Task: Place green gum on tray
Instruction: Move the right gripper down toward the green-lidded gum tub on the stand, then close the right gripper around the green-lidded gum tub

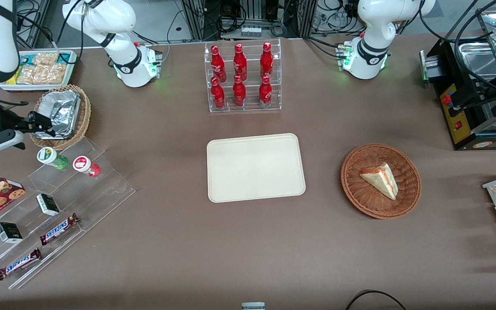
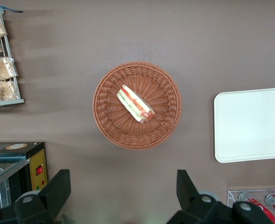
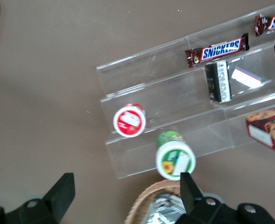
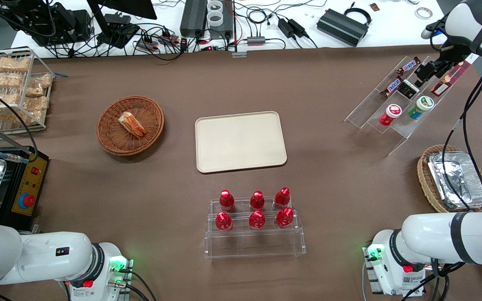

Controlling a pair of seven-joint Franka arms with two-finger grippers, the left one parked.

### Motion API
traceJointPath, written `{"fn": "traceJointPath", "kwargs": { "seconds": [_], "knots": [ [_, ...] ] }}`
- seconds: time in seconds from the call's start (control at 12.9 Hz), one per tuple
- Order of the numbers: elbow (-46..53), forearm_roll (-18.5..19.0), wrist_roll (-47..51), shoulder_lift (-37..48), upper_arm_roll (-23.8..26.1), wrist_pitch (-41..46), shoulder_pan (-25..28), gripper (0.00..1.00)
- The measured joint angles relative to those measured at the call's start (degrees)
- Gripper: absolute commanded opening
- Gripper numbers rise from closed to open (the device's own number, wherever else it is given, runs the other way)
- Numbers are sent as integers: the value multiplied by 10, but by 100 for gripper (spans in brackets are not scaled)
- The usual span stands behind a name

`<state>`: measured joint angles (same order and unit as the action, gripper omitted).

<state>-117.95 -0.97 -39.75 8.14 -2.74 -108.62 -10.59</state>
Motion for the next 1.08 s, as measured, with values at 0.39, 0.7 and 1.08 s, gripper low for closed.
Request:
{"fn": "traceJointPath", "kwargs": {
  "seconds": [0.39,0.7,1.08],
  "knots": [
    [-74,0,-115,-8,-1,-120,-40,100],
    [-83,0,-118,-25,-1,-148,-41,100],
    [-83,0,-120,-49,0,-161,-41,100]
  ]
}}
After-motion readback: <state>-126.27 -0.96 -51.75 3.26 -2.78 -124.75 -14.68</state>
